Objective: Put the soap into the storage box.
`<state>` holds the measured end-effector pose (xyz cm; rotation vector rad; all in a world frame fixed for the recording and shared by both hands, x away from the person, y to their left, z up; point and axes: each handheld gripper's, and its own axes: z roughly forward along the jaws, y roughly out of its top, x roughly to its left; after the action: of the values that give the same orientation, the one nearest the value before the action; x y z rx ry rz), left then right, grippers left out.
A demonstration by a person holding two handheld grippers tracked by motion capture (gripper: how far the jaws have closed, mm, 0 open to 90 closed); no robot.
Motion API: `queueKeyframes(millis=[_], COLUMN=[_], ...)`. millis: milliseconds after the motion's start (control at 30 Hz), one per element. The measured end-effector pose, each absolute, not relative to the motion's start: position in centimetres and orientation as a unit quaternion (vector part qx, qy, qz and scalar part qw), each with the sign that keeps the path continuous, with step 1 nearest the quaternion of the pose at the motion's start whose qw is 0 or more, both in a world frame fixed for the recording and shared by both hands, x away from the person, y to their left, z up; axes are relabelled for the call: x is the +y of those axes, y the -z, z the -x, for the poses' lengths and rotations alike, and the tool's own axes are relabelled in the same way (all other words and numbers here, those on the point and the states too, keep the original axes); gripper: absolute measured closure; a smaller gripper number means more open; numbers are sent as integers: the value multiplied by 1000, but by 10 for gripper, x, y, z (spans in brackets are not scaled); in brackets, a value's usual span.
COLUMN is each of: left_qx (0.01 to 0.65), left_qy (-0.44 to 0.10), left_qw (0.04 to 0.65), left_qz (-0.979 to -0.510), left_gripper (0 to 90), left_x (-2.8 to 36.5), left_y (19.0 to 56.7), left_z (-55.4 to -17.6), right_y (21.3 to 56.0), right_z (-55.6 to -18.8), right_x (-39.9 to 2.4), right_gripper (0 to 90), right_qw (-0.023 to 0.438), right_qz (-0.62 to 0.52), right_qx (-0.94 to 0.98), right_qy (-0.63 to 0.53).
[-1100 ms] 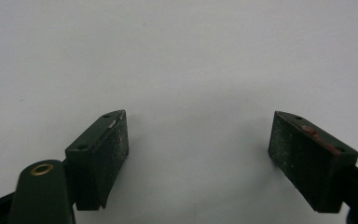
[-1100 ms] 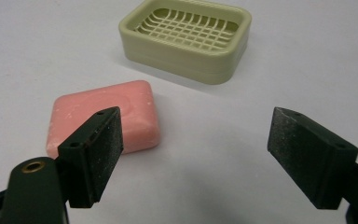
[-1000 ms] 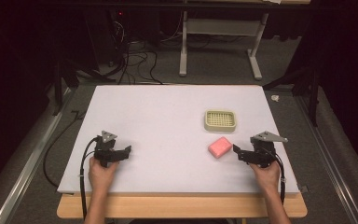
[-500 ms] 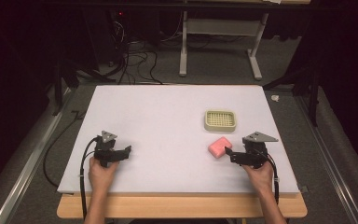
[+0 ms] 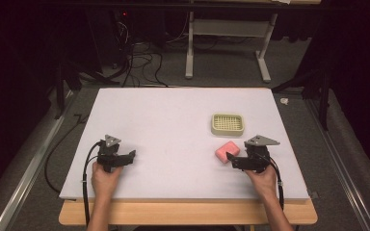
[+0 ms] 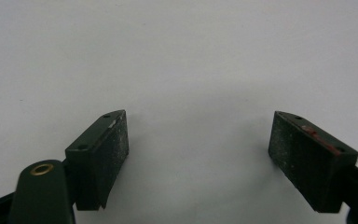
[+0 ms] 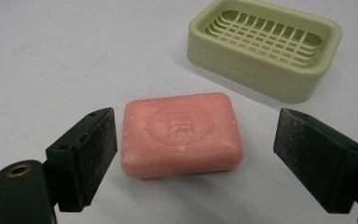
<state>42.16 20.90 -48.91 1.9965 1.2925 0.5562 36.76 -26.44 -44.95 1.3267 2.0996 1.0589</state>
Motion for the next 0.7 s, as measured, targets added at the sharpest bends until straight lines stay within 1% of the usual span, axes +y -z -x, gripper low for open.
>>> queueKeyframes(millis=[700], left_qx=[497], left_qy=[-214], left_qw=[343], left_qz=[-768], left_gripper=[207], left_x=[209], left_y=[489], left_z=[-422], right_y=[456], right_z=[-381], right_x=[-243], right_gripper=[123], right_qw=[208], right_qz=[-465], right_qx=[777], right_qy=[-370])
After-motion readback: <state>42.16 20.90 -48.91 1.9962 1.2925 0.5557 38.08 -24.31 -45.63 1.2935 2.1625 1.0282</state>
